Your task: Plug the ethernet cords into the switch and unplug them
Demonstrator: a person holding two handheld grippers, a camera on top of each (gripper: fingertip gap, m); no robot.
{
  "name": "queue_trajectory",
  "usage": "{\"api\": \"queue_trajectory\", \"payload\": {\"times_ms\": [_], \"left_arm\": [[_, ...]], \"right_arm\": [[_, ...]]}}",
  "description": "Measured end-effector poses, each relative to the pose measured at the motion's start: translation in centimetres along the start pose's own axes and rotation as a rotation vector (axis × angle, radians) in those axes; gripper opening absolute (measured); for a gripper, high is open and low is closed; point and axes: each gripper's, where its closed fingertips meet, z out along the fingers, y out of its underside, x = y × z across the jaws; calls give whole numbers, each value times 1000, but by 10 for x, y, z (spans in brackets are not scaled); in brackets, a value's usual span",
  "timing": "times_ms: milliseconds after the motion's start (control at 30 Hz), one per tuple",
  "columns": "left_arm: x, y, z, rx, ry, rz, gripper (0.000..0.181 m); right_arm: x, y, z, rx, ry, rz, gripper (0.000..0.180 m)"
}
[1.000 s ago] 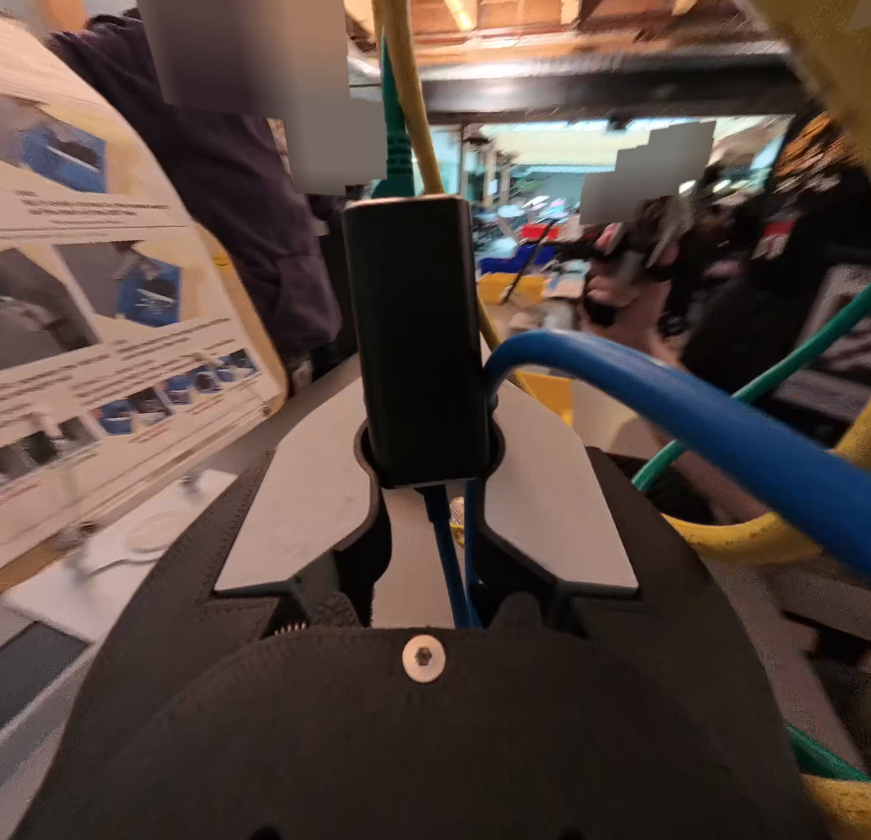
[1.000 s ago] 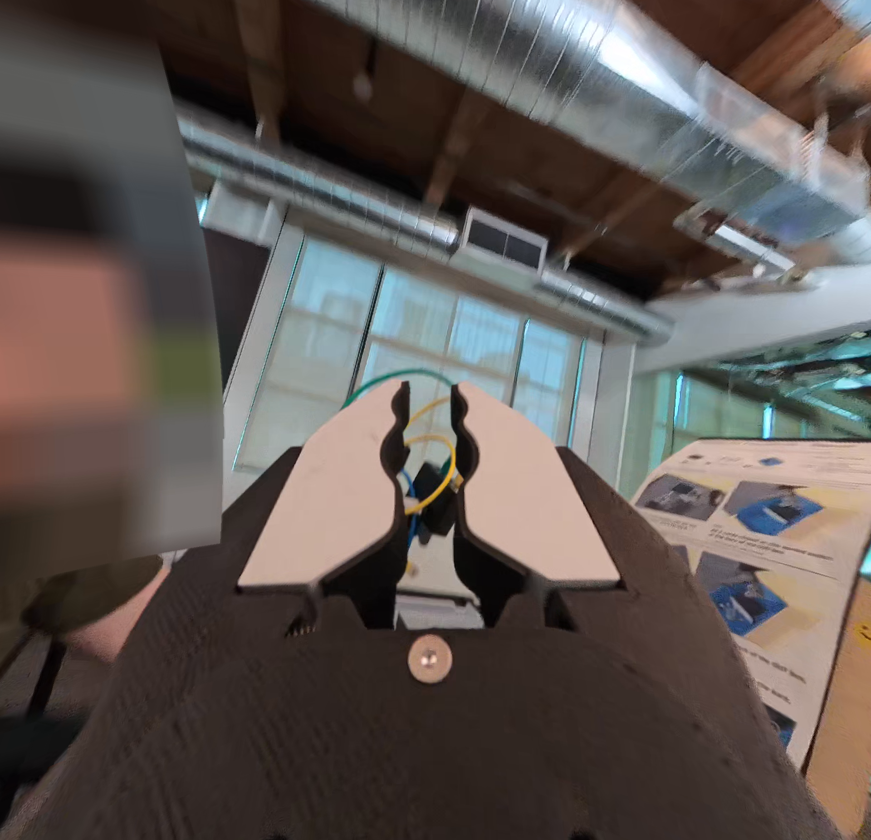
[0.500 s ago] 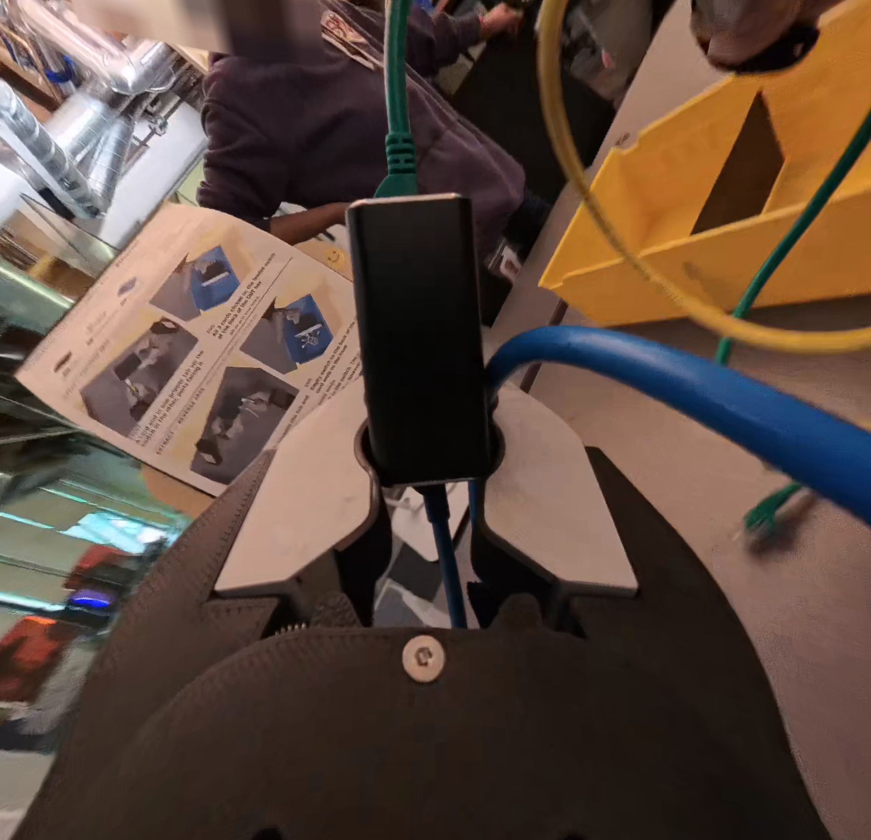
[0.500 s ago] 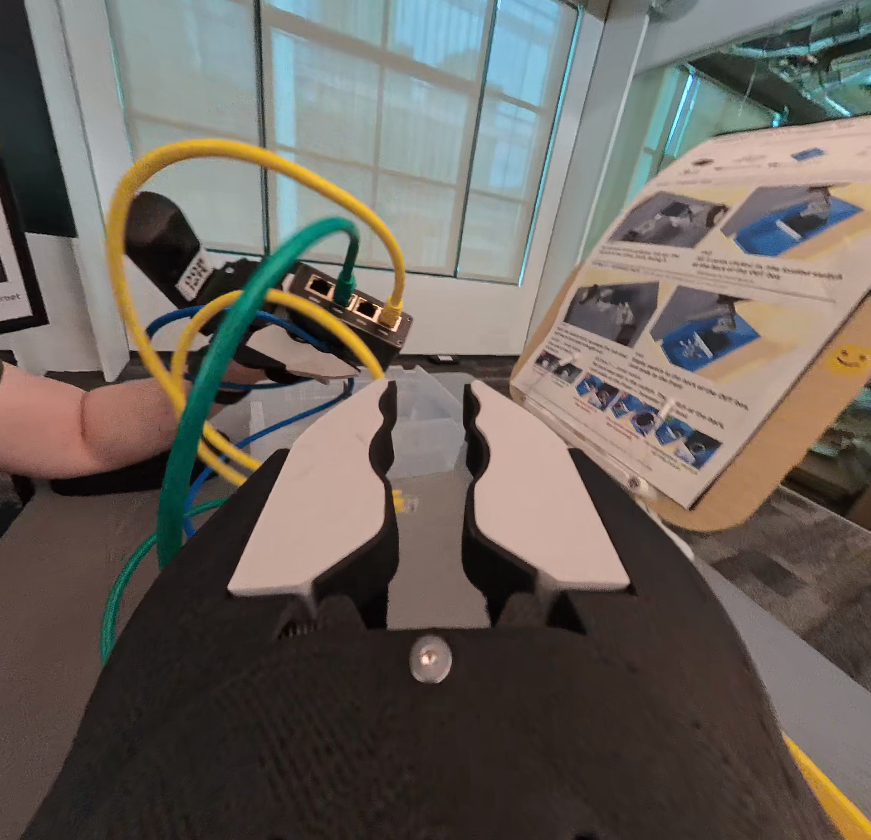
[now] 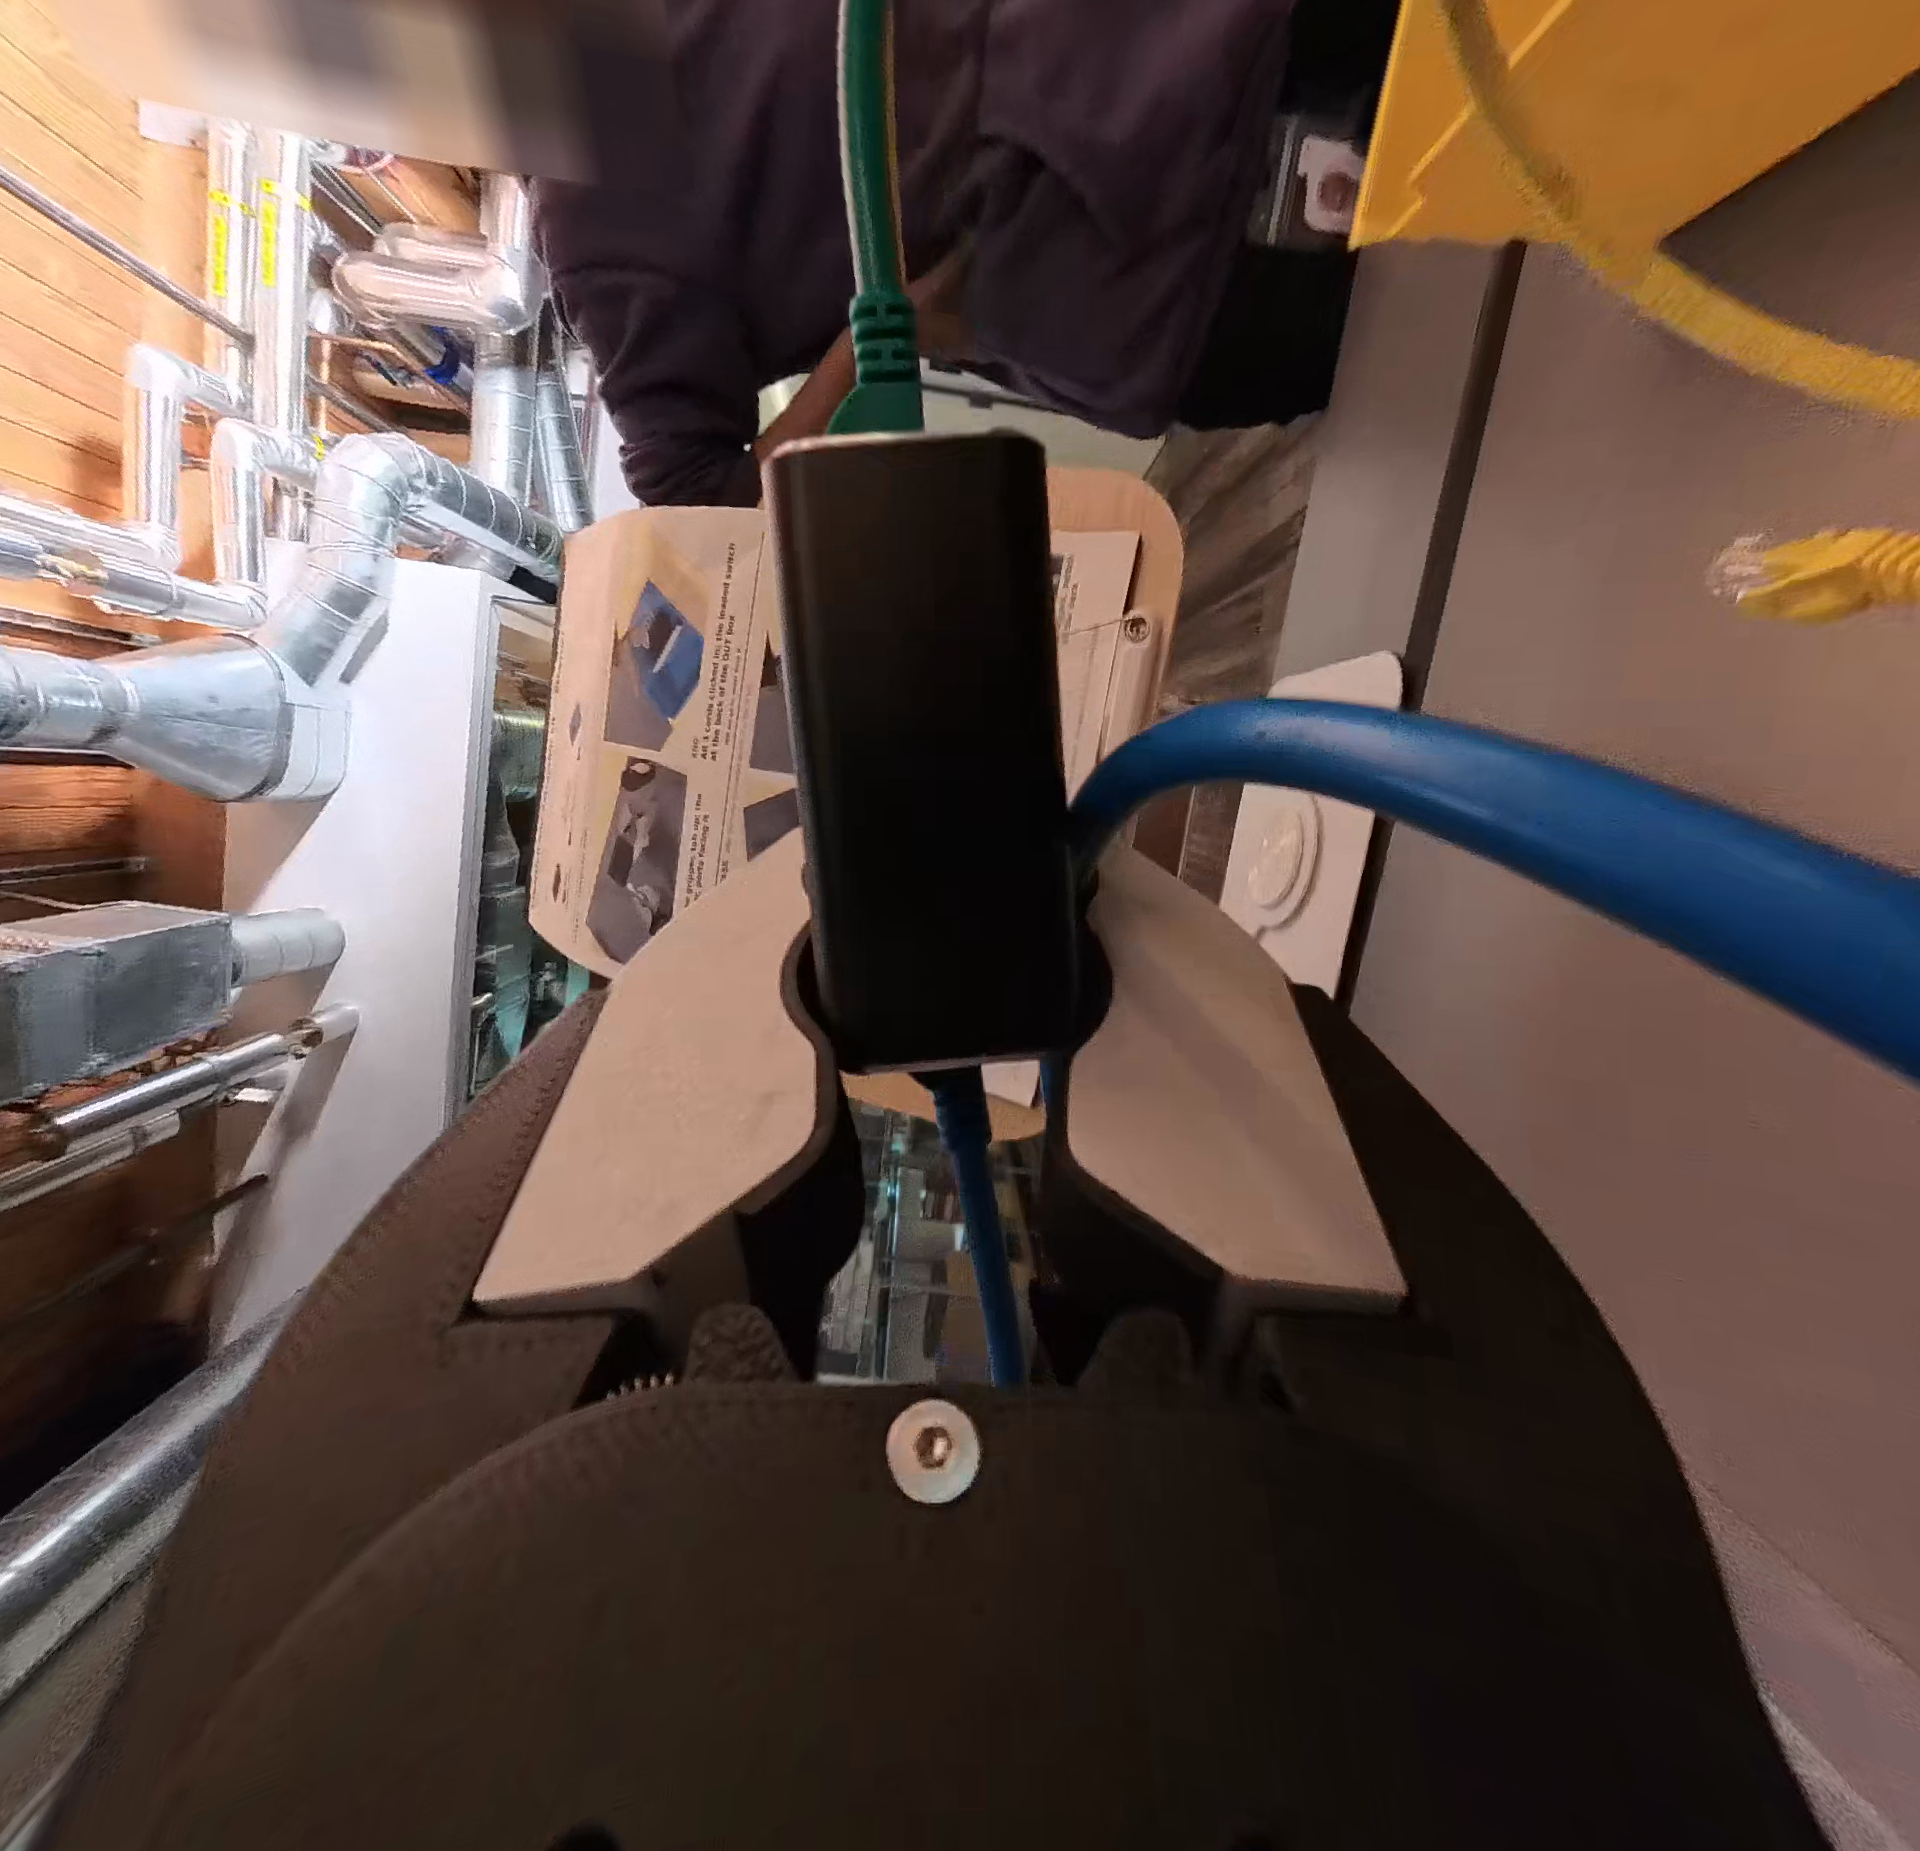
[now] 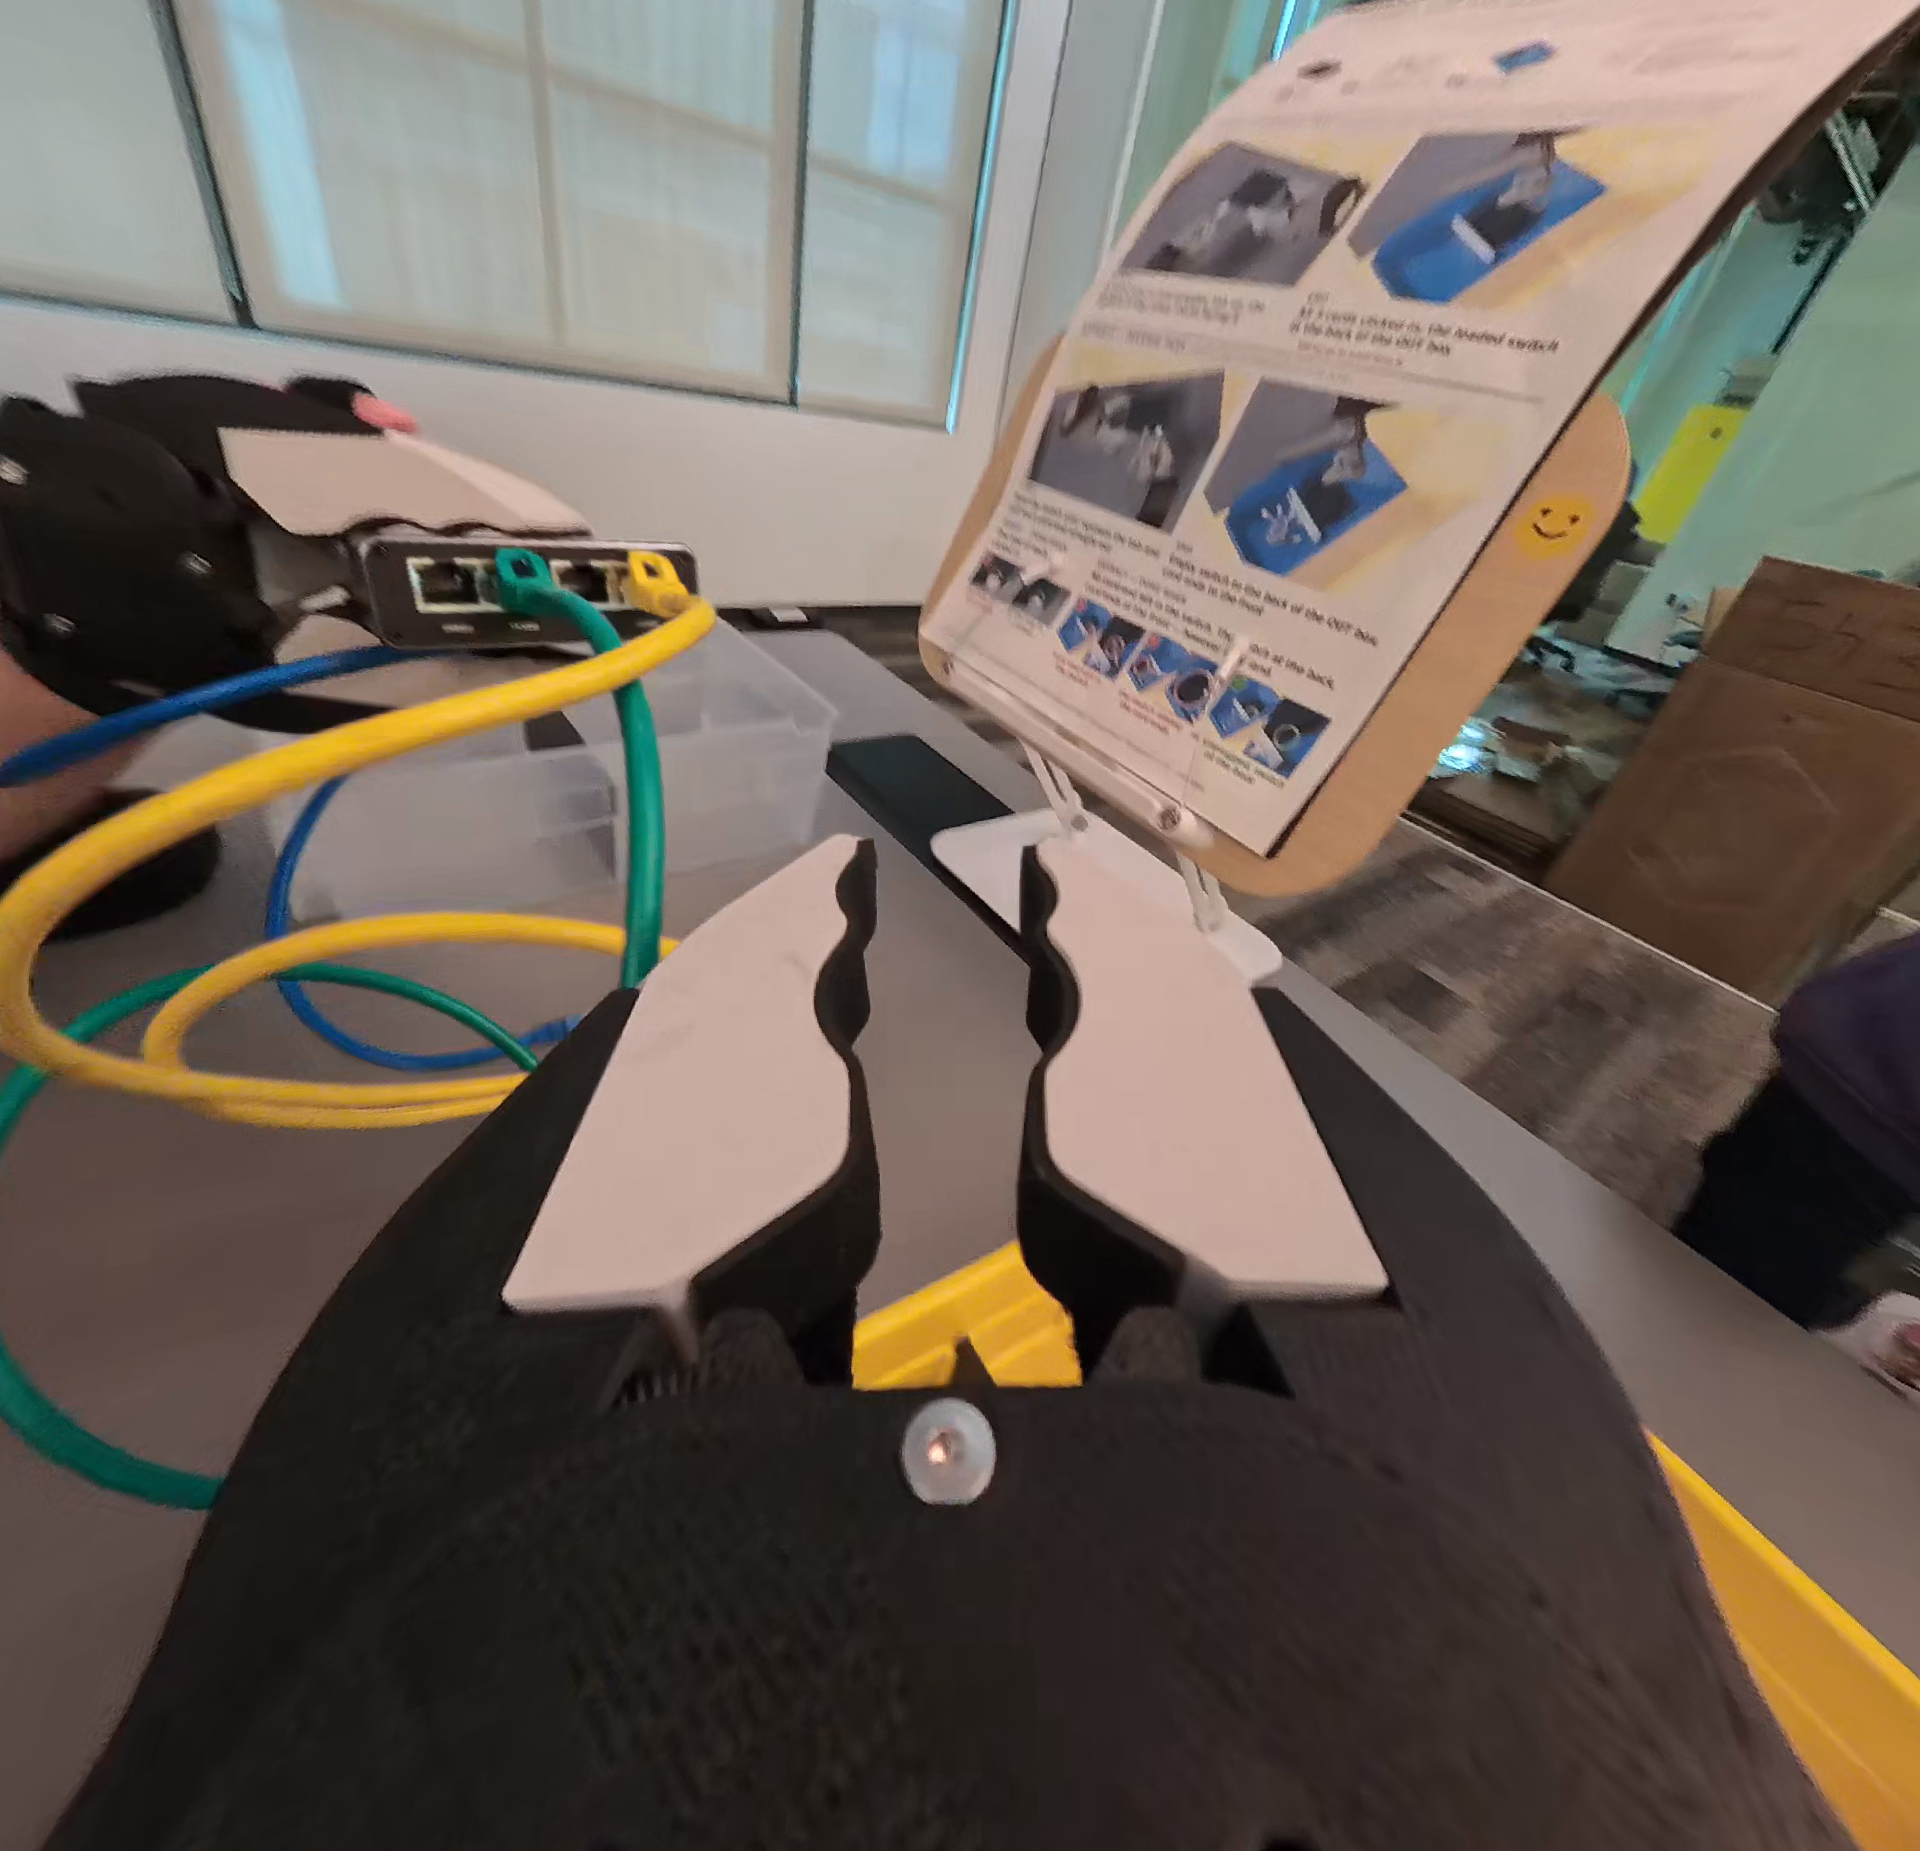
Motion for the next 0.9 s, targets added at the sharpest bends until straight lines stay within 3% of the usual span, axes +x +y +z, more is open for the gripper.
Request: {"api": "queue_trajectory", "payload": {"times_ms": [433,900], "left_arm": [[2,0,1,-36,-57,163,39],[18,7,7,-45,12,226,39]], "right_arm": [[14,15,-4,-50,55,4,26],[19,25,-3,-81,62,4,26]]}}
